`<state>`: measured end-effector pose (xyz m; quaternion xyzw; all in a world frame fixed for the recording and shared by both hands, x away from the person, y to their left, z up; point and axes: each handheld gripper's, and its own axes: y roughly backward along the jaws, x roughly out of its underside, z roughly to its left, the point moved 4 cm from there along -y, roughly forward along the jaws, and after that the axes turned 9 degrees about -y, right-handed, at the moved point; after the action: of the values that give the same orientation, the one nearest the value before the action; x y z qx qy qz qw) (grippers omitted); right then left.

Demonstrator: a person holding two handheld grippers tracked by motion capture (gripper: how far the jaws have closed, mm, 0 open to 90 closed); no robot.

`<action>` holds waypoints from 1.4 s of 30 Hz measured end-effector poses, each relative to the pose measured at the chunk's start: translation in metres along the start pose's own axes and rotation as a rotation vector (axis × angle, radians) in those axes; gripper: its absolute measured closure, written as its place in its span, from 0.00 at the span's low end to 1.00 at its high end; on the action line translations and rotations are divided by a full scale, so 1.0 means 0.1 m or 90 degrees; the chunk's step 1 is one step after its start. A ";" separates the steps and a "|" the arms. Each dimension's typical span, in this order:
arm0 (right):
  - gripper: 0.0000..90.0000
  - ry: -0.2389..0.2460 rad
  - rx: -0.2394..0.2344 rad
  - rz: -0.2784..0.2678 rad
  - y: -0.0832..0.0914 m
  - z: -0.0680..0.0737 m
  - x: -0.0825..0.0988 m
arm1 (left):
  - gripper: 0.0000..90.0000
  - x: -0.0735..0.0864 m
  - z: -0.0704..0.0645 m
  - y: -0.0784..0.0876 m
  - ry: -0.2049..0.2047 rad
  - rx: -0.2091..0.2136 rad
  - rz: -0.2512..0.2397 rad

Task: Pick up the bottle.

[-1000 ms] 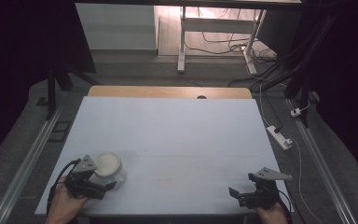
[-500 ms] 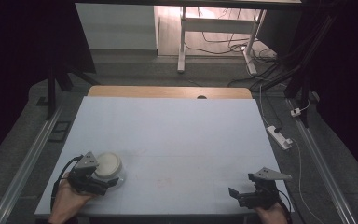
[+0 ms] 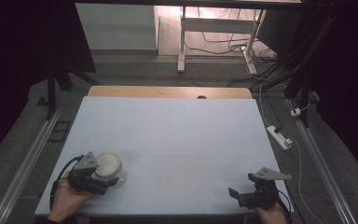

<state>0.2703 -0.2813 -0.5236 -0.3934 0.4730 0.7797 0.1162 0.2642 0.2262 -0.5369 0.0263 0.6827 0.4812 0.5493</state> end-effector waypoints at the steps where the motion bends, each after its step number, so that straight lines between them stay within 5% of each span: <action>1: 0.00 0.000 0.000 0.000 0.00 0.00 0.00 | 0.08 0.00 0.00 0.00 0.002 -0.001 0.001; 24: 0.00 -0.005 0.001 -0.001 0.00 -0.01 0.00 | 0.08 -0.16 0.02 0.06 0.009 -0.012 -0.010; 42: 0.00 -0.008 0.001 -0.002 0.00 -0.01 0.00 | 0.08 -0.60 -0.02 -0.07 -0.043 0.015 -0.025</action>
<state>0.2711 -0.2822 -0.5236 -0.3891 0.4721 0.7818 0.1204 0.2896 0.1877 -0.4987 0.0358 0.6697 0.4614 0.5809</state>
